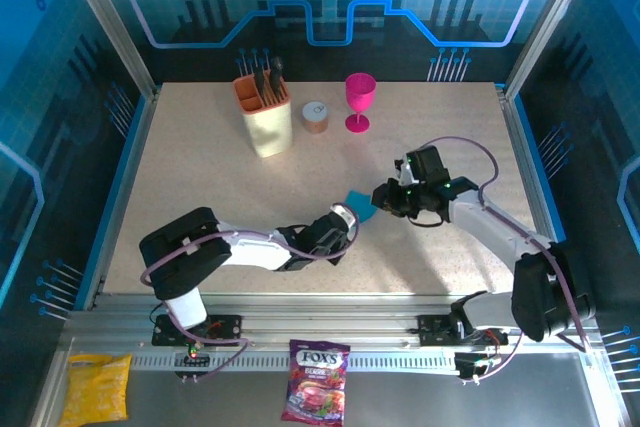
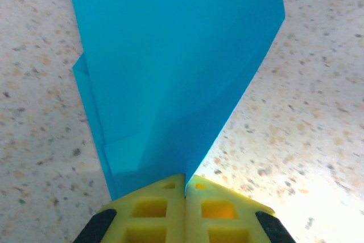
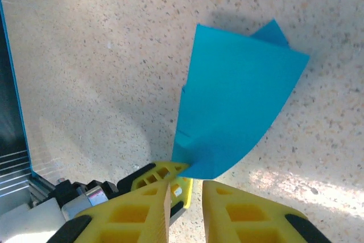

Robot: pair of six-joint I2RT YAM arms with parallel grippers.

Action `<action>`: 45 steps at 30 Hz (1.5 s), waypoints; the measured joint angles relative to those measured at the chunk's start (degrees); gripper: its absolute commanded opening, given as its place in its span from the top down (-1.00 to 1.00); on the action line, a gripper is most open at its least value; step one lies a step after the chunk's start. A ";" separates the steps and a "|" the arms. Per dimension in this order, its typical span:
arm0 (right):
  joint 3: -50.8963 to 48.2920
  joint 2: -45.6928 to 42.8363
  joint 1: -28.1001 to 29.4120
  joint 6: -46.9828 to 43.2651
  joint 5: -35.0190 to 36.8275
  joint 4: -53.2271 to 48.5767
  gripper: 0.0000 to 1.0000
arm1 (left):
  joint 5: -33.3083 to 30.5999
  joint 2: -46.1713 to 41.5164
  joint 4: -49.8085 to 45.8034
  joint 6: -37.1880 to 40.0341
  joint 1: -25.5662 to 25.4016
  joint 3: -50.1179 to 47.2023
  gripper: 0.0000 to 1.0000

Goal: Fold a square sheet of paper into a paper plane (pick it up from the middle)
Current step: Fold the wing for the fifth time at the center of the table.

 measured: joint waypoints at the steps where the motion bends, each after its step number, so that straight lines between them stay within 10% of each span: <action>1: 0.63 0.59 -0.02 -0.76 -0.26 -0.26 0.55 | 1.79 -0.37 0.11 -0.70 0.39 -0.26 1.00; 18: 10.67 23.45 6.34 -7.96 -4.55 -0.15 0.78 | 17.62 -1.46 6.36 -9.25 4.76 -5.16 1.00; 45: 12.17 32.61 6.29 -8.37 -6.99 3.13 0.86 | 21.68 -2.67 9.03 -11.34 8.39 -7.82 1.00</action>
